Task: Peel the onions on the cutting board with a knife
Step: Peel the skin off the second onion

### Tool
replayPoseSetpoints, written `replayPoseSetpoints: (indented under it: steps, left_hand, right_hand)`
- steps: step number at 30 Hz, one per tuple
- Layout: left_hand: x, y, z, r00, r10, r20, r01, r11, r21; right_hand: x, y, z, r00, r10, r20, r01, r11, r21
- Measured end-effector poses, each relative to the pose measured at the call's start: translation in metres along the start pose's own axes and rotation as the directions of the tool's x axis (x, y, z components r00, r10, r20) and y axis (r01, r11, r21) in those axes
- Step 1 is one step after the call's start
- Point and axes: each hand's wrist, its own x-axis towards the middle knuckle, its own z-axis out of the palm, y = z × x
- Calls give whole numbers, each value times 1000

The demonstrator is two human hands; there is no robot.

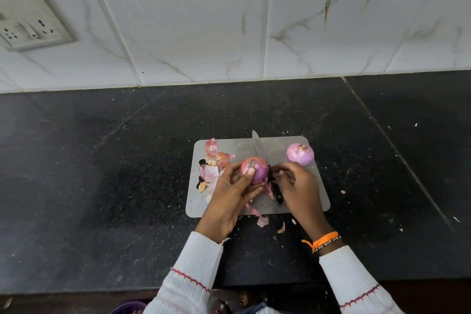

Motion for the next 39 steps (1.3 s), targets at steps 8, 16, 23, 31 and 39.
replayPoseSetpoints:
  steps: [8,16,23,31,39]
  left_hand:
    - [1,-1,-2,999,32,-30,-32,999,16]
    - [1,-2,-1,989,142,-49,-130,972,194]
    - [3,-2,-3,989,140,-48,-123,957,264]
    - [3,-5,-2,992,125,-21,-115,957,266]
    - [2,-6,-1,997,68,-22,-62,973,221]
  right_hand:
    - [-2,-21,-1,991,107,82,-128,935,330]
    - [-1,-22,-2,1000,9,-15,-6,983,181]
    - [0,-20,-3,1000,10,-4,-9,988,155]
    - [1,-18,-4,998,-62,-30,64,995,73]
    - [0,-16,-4,996,-51,-67,54,997,46]
